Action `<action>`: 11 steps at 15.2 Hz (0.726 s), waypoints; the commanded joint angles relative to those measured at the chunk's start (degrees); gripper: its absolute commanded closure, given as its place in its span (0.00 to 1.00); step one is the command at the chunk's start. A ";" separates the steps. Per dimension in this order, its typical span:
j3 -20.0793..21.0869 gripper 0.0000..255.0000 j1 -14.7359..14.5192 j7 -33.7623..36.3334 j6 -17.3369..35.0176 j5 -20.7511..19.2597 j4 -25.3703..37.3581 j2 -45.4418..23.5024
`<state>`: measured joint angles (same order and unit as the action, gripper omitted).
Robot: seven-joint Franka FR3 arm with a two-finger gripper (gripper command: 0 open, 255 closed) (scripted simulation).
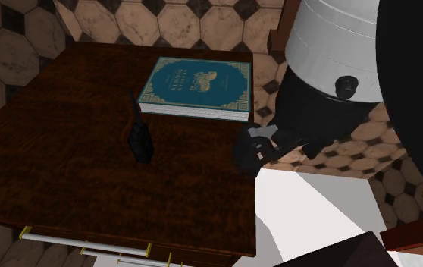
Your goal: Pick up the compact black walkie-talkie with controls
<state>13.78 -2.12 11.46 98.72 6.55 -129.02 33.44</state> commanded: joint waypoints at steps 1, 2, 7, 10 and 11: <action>2.44 0.00 -0.15 3.49 2.10 0.75 1.63 -2.92; 3.51 0.00 -0.11 5.02 3.12 0.88 2.55 -4.50; 8.80 0.00 0.33 12.99 7.74 0.10 8.29 -13.16; 11.83 0.00 0.61 18.11 9.95 -1.70 12.67 -19.01; 12.80 0.00 0.67 19.89 10.56 -2.55 14.30 -21.07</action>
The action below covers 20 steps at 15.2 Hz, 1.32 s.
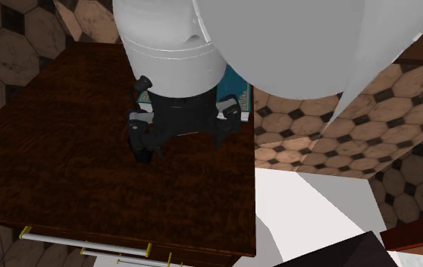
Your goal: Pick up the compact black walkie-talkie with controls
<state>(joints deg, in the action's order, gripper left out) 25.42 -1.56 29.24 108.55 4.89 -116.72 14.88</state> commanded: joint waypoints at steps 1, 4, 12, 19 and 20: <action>2.08 0.00 0.11 3.93 1.28 -1.86 3.71 -4.63; 4.52 0.00 -0.27 9.54 2.40 -5.51 9.41 -11.36; 6.38 0.00 -2.97 18.39 4.58 -12.95 18.07 -22.89; 6.26 1.00 -2.93 18.82 8.02 -13.36 14.93 -23.27; 6.25 1.00 -2.91 18.78 7.99 -13.33 14.94 -23.25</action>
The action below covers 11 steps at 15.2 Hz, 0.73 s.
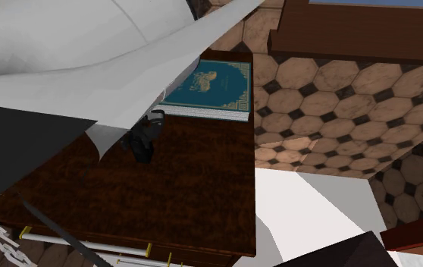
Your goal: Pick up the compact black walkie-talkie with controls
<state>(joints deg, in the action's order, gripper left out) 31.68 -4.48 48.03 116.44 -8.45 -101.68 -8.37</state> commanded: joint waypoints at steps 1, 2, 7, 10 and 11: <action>-0.01 1.00 0.02 -0.02 0.11 0.01 -0.11 0.01; -0.01 1.00 0.03 -0.03 0.13 0.02 -0.14 0.03; -0.01 1.00 0.03 -0.02 0.14 0.03 -0.17 0.05; 0.06 1.00 -0.03 -0.16 -1.40 0.16 1.30 0.15; 0.08 1.00 -0.03 -0.25 -2.14 0.26 1.96 0.24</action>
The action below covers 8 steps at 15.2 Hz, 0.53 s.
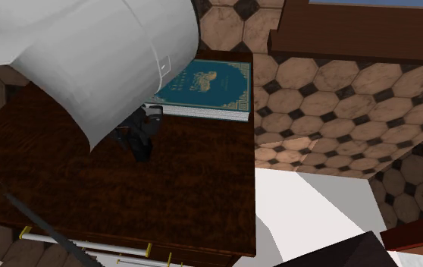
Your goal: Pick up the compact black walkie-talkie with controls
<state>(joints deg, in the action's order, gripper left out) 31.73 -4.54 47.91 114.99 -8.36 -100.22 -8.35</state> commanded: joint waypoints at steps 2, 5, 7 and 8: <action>0.07 1.00 0.01 -0.31 -2.17 0.33 1.86 0.38; 0.14 1.00 -0.05 -0.52 -4.44 0.49 4.03 0.50; 0.18 1.00 -0.11 -0.63 -5.97 0.55 5.57 0.50; 0.21 1.00 -0.15 -0.68 -6.74 0.56 6.36 0.48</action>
<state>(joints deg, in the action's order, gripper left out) 31.88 -4.63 47.23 109.07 -7.85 -94.59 -7.95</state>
